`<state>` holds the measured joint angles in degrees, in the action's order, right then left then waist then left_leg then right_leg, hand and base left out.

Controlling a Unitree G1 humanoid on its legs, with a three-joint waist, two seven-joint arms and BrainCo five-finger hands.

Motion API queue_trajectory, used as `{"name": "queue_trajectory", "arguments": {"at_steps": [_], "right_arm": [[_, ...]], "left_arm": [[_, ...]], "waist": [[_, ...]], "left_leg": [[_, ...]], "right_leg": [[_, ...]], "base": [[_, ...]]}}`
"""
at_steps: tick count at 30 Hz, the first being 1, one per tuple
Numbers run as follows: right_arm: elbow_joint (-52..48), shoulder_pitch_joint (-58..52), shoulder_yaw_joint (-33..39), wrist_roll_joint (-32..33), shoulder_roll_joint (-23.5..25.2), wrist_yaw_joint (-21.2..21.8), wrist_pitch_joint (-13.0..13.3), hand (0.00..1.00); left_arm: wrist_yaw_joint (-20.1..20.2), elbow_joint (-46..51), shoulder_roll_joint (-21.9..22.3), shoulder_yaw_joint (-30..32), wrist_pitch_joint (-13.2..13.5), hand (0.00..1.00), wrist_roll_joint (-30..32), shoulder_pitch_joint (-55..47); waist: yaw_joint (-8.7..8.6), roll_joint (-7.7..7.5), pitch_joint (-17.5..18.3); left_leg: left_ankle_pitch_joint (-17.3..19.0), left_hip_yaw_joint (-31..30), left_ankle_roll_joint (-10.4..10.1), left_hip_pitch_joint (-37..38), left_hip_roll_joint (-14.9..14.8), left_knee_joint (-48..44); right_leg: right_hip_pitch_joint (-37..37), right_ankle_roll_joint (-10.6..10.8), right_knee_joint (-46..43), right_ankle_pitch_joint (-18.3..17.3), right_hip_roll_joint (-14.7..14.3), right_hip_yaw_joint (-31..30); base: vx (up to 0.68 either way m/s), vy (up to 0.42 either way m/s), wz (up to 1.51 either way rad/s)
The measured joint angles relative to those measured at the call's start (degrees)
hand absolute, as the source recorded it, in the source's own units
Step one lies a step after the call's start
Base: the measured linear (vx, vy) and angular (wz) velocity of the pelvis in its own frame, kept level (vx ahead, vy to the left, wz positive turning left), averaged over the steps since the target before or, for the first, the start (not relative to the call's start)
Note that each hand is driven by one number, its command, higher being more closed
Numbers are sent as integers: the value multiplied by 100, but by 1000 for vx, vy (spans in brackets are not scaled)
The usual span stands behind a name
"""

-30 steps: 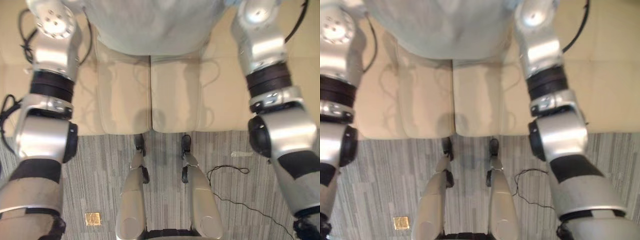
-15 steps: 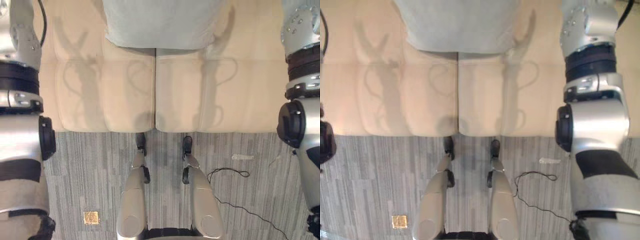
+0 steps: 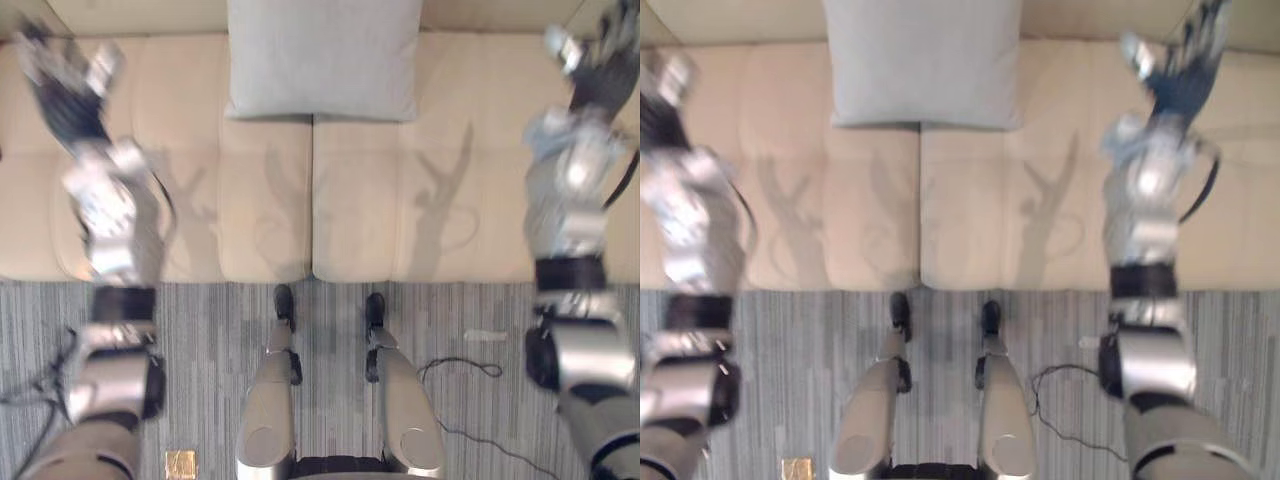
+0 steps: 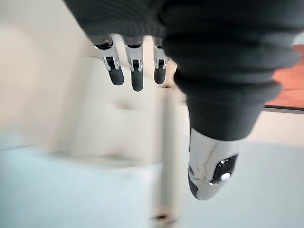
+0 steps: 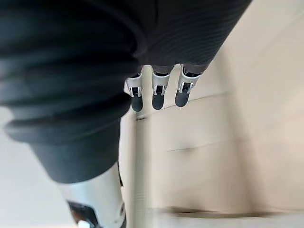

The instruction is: Pick up cushions and gather them together orderly.

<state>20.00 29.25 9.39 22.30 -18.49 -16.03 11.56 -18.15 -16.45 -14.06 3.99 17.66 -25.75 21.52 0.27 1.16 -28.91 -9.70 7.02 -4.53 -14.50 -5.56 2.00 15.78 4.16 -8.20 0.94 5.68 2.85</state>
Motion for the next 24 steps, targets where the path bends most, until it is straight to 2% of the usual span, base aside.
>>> {"name": "queue_trajectory", "arguments": {"at_steps": [1, 3, 7, 9, 15, 24], "right_arm": [[-85, -528, -2, -47, 271, 97, -17, 0], [-99, -1668, -36, -472, 832, 476, -72, 0], [260, -2738, -78, -885, 1287, 770, -81, 0], [760, -3271, -158, -899, 1450, 933, -80, 0], [2172, -3537, -181, -1110, 1618, 1154, -137, 0], [3092, -3520, -180, -1124, 1614, 1322, -318, 0]], "left_arm": [[123, -2, 304, -186, -81, 0, 114, -476], [602, -85, 724, -561, -307, 0, 538, -1515], [978, -836, 911, -635, -398, 0, 979, -2229], [1148, -1462, 955, -609, -463, 0, 1239, -2577], [1292, -3007, 976, -372, -650, 0, 1605, -2799], [1348, -3744, 947, -273, -723, 0, 1957, -2945]], "waist": [[3, 42, 116], [6, 129, 627], [1, 140, 1076], [7, 92, 1506], [15, -57, 1884], [20, -122, 2122]], "left_leg": [[95, 1, -31, 62, -1, 3], [181, 1, -32, 99, -4, 108], [208, -11, -55, 583, -11, 209], [256, -27, -80, 882, -6, 339], [393, -19, -92, 1387, 28, 385], [459, 33, -91, 1748, 91, 388]], "right_leg": [[-87, 7, 58, -45, -3, 2], [-113, 13, 137, -147, -7, 22], [-637, 63, 288, -210, -9, 112], [-942, 41, 390, -266, -9, 173], [-1449, 78, 510, -367, 27, 217], [-1777, 103, 545, -383, 82, 106]], "base": [[61, -13, 1], [102, -17, -2], [151, -16, 5], [153, -11, 11], [72, -3, 2], [15, 9, -3]]}}
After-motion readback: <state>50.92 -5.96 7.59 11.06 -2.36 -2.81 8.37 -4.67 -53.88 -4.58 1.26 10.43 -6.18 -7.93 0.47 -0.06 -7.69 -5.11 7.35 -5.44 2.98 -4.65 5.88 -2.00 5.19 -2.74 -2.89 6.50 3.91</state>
